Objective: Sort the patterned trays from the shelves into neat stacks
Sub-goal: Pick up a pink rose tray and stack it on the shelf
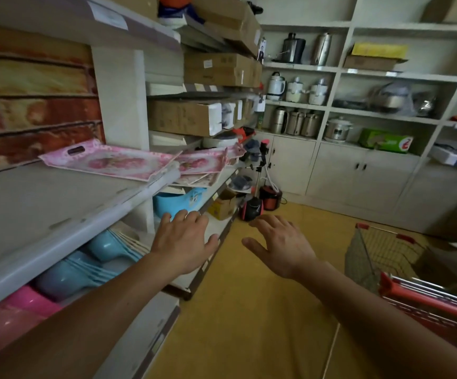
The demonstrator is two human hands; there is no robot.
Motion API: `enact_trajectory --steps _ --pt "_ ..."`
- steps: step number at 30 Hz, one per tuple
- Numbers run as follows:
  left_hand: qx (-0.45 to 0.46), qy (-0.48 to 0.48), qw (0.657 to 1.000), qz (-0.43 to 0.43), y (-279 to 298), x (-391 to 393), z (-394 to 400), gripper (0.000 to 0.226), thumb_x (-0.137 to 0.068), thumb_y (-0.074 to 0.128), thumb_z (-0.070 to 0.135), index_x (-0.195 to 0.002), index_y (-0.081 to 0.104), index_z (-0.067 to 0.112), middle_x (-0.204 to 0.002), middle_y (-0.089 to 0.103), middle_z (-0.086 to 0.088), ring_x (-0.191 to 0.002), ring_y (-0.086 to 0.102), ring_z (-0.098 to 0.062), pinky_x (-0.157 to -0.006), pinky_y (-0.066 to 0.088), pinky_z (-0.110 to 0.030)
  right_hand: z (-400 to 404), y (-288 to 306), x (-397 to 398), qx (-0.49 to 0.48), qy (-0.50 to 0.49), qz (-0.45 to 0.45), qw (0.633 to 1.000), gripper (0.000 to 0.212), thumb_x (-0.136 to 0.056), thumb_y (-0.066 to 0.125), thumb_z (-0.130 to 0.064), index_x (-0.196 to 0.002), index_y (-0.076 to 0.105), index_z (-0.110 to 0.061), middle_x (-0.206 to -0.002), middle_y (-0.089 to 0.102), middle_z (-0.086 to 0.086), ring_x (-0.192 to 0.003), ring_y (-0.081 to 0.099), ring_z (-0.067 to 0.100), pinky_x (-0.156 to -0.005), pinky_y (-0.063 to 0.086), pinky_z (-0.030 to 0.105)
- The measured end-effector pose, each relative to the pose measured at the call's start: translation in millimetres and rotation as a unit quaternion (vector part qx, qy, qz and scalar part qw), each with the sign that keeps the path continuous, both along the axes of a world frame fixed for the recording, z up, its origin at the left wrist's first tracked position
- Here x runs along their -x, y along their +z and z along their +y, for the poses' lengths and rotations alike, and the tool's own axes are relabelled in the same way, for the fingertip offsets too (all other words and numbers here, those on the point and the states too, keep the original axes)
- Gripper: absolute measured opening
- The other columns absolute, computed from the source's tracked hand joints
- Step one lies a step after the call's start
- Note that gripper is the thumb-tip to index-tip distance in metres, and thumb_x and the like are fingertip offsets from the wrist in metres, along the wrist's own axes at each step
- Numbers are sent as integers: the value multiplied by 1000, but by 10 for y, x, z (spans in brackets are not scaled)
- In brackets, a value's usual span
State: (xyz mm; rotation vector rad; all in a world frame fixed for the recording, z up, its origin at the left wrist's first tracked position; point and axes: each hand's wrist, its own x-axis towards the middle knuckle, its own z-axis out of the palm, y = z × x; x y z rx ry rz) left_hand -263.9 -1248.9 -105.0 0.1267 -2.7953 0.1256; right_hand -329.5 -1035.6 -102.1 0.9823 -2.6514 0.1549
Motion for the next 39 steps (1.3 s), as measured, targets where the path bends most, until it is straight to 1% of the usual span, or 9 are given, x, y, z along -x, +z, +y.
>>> enact_trajectory --steps 5,9,14,17,24,28,32,36,39 --pt "-2 -6 1000 -11 -79 389 -155 49 -91 27 58 -117 50 23 -118 55 3 -113 46 -19 -98 33 -45 -284 7 396 -11 13 -3 1000 74 -87 12 -71 -137 46 -27 -138 47 -6 -127 41 16 -102 33 34" --pt "-3 7 1000 -19 -95 698 -328 58 -88 20 59 -121 50 22 -121 55 3 -115 46 -20 -97 34 -44 -411 -37 793 0 29 -19 999 75 -87 12 -72 -136 46 -27 -138 47 -6 -126 41 16 -100 35 35" --pt "4 31 999 -22 -148 1123 -399 67 -82 12 59 -121 51 21 -122 55 3 -116 45 -20 -98 34 -45 -556 -197 1394 9 57 -30 998 65 -92 23 -68 -134 48 -26 -137 48 -4 -126 43 18 -102 38 38" --pt "19 54 998 -10 -123 1429 -411 74 -77 5 60 -117 54 21 -120 57 2 -114 48 -20 -95 36 -43 -640 -217 1796 14 83 -32 996 72 -89 16 -71 -134 48 -26 -136 49 -4 -124 44 20 -100 40 40" --pt "24 113 993 9 23 2276 -358 70 -80 13 58 -115 58 16 -116 62 -2 -108 53 -24 -92 39 -45 -673 -119 2856 36 141 -26 989 79 -85 10 -71 -137 46 -24 -140 47 -3 -129 41 19 -103 36 38" --pt "33 149 988 -15 64 2658 -292 62 -84 19 57 -120 52 19 -122 57 1 -112 49 -21 -96 36 -43 -721 -168 3370 38 173 -31 984 65 -92 28 -67 -136 47 -24 -139 48 -3 -128 41 19 -101 39 38" --pt "34 177 984 -13 54 2866 -384 75 -80 9 60 -119 56 17 -117 61 -2 -110 52 -23 -95 38 -44 -884 -208 3702 28 202 -38 978 59 -94 35 -63 -137 47 -24 -139 48 -4 -127 41 18 -101 37 37" --pt "30 222 975 -2 41 3027 -664 67 -82 18 57 -109 62 15 -108 66 -6 -102 57 -27 -90 42 -44 -1211 -218 3956 21 234 -49 971 58 -94 35 -62 -138 46 -25 -139 47 -5 -127 42 18 -102 36 36" --pt "36 248 968 -2 20 3134 -916 64 -83 20 57 -111 61 17 -110 65 -5 -102 57 -26 -90 41 -43 -1549 -209 4113 20 263 -58 963 71 -88 22 -69 -135 49 -23 -136 50 -3 -123 45 18 -99 38 35"
